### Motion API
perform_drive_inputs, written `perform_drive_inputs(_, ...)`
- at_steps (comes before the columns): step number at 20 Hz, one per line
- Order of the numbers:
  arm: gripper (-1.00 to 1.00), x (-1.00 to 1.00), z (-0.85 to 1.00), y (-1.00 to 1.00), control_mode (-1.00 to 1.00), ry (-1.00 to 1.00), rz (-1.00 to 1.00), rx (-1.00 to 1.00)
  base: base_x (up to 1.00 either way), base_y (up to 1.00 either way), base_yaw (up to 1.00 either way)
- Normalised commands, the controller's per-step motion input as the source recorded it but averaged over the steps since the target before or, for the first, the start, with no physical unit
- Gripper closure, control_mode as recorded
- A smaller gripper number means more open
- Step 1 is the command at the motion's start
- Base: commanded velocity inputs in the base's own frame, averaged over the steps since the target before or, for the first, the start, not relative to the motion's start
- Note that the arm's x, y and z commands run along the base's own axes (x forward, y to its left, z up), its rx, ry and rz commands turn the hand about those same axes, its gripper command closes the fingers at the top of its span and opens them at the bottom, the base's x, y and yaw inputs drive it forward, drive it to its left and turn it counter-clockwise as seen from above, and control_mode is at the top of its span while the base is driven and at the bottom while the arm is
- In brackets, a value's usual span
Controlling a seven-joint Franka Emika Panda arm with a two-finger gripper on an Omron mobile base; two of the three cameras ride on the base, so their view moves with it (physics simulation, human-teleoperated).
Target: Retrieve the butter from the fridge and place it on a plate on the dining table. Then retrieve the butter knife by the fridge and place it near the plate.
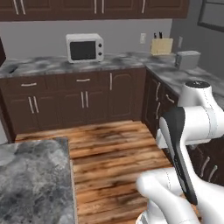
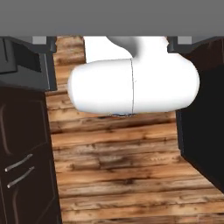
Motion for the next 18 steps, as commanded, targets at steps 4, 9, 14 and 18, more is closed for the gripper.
perform_drive_inputs(4, -1.0, 0.0, 0.0, 0.0, 1.0, 0.0, 0.0, 0.0, 1.0, 0.0, -0.01)
perform_drive_inputs(9, -1.0, 0.0, 0.0, 0.0, 1.0, 0.0, 0.0, 0.0, 1.0, 0.0, 0.0)
perform_drive_inputs(14, -1.0, 0.0, 0.0, 0.0, 1.0, 0.0, 0.0, 0.0, 1.0, 0.0, 0.0)
perform_drive_inputs(18, -1.0, 0.0, 0.0, 0.0, 1.0, 0.0, 0.0, 0.0, 1.0, 0.04, 0.0)
